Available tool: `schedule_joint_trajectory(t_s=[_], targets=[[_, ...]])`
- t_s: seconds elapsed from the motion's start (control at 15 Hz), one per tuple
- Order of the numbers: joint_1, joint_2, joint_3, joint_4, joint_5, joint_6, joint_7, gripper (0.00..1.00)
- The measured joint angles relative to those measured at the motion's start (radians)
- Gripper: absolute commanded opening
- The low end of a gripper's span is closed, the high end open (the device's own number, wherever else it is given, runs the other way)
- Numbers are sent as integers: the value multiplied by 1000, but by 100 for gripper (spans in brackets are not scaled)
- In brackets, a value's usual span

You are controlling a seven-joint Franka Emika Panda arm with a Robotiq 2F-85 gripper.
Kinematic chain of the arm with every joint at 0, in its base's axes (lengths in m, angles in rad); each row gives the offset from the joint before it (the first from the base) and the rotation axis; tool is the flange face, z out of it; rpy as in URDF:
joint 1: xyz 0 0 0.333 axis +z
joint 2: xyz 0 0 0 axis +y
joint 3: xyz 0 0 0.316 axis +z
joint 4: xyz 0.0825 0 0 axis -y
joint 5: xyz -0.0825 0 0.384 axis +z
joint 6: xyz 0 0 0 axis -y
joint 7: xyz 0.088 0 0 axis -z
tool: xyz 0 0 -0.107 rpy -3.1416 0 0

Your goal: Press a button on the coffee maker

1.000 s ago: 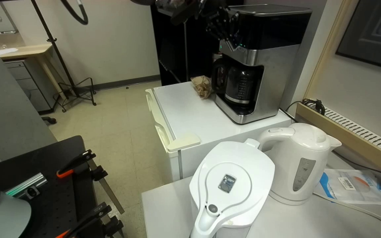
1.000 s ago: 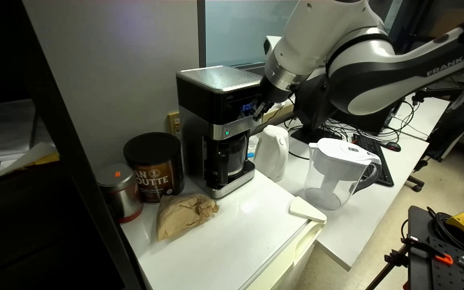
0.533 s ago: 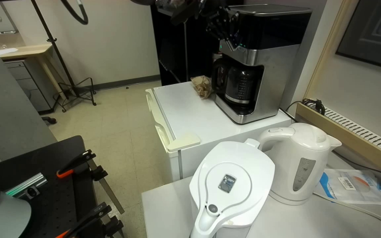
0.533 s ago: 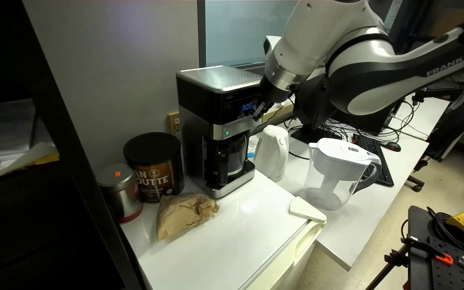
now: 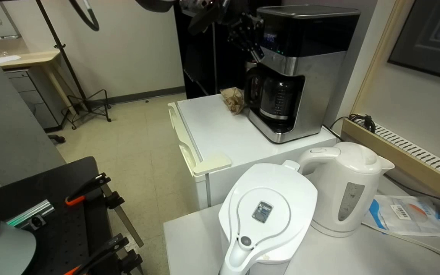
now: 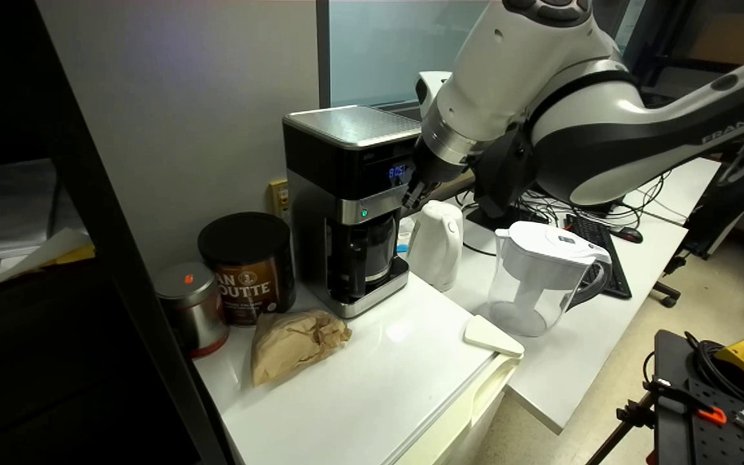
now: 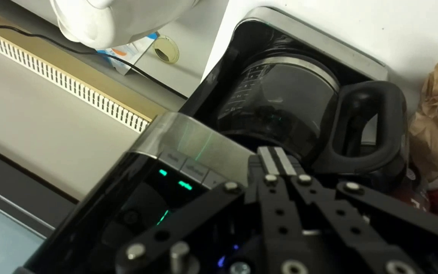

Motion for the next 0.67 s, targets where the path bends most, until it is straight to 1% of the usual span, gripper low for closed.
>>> schedule_joint_trajectory(t_s=[0.27,0.67], targets=[[29,-21,2,-45,-78,-17,18,3],[44,-81,24,-126,-234,-59,88,2]])
